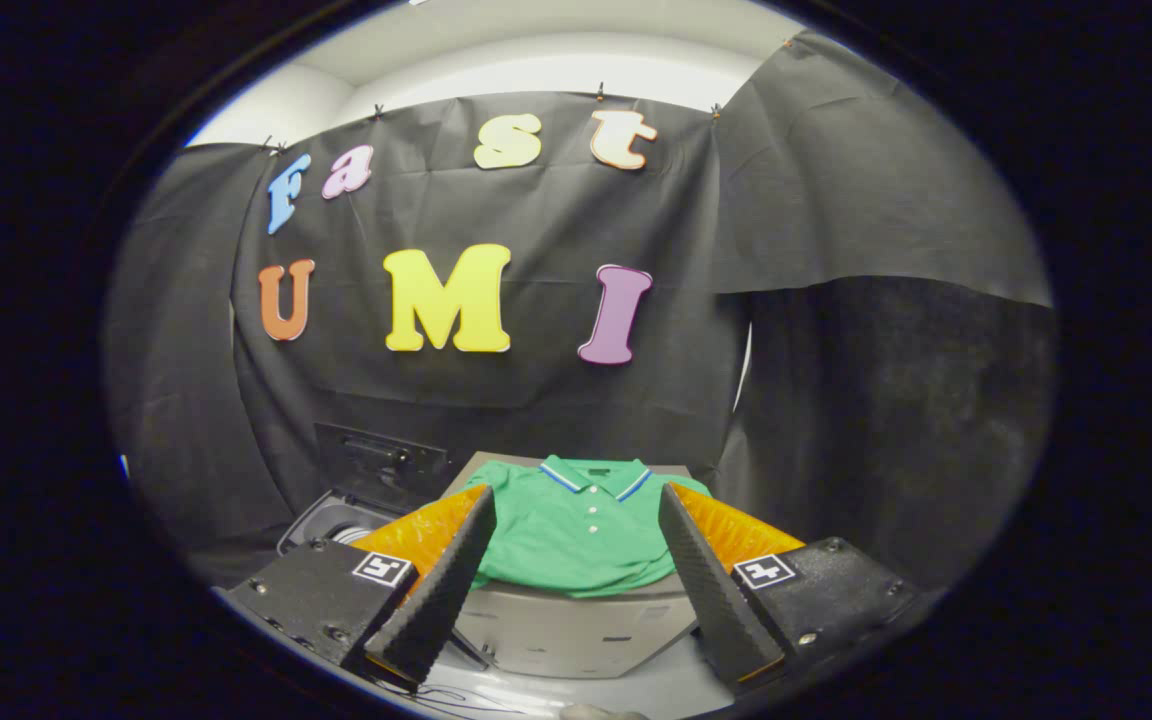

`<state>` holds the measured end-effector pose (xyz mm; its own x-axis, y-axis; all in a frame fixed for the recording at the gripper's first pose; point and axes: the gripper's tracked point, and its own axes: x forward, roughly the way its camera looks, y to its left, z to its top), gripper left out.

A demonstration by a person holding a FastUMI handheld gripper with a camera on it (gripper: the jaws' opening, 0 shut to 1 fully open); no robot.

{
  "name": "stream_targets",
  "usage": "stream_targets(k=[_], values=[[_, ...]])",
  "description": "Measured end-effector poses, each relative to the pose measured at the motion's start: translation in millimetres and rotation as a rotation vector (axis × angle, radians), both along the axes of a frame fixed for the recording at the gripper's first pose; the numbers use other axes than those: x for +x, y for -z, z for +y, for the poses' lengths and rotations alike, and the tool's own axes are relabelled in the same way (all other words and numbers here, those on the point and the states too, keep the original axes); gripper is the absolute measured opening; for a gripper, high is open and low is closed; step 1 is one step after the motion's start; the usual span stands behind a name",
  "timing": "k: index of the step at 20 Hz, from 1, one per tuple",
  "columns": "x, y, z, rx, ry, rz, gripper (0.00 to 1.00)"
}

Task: Put the clothes into the washing machine and then close the washing machine lid.

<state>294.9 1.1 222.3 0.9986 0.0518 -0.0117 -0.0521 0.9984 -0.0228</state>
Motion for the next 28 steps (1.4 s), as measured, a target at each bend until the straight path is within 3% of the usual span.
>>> stream_targets(k=[6, 13, 19, 22, 28], values=[[94, -6, 6, -0.019, -0.040, 0.095, 1.00], [182, 44, -4, -0.021, -0.009, 0.330, 1.00], [203, 105, -15, -0.035, 0.001, 0.516, 1.00], [205, 127, -11, 0.024, -0.014, 0.590, 1.00], [207, 126, -10, 0.031, -0.019, 0.588, 0.99]])
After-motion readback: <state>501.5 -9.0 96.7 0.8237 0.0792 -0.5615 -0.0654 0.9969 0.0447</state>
